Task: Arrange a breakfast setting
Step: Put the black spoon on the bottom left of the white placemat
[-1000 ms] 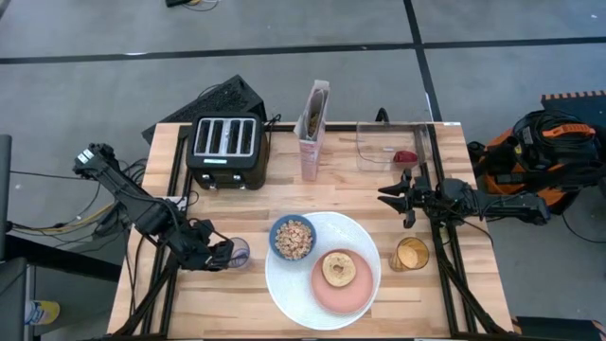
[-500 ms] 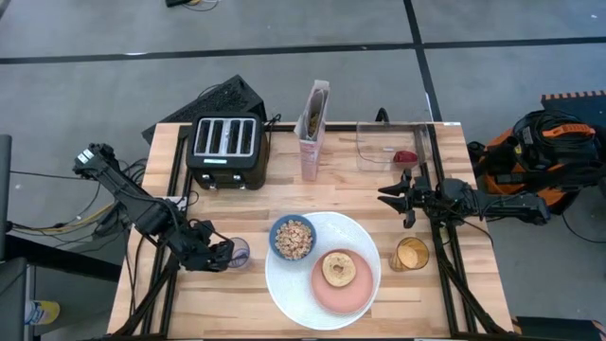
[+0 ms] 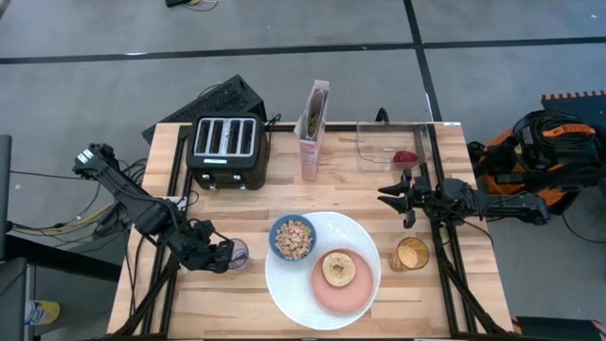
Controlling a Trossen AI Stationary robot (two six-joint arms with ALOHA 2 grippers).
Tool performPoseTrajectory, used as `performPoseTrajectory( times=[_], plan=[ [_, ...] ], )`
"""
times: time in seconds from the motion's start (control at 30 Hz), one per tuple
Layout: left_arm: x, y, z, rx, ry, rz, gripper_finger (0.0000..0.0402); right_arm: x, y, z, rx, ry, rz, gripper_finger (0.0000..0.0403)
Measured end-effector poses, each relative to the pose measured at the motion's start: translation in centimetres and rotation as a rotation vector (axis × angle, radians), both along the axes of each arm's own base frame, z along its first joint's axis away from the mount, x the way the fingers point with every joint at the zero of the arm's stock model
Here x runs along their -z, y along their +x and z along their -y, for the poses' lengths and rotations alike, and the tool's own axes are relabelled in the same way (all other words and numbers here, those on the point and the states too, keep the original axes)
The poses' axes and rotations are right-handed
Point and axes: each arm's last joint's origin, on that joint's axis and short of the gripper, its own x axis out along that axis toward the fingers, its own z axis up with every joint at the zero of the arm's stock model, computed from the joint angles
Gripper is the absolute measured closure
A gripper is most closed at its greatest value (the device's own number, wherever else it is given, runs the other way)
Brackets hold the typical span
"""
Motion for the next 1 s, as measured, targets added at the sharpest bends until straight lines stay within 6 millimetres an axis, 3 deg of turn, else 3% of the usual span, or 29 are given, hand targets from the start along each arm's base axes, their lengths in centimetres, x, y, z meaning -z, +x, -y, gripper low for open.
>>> performPoseTrajectory(
  times=[0.4,1.0],
  plan=[
    [0.0,-0.1,-0.1,-0.005,0.013,-0.003,0.0397,0.0,0.0,0.0,0.000,0.000,0.000,0.0264],
    [-1.7,-1.2,-1.7,-0.046,-0.040,0.085,0.0398,0.0,0.0,0.0,0.000,0.000,0.000,0.0264]
  ],
)
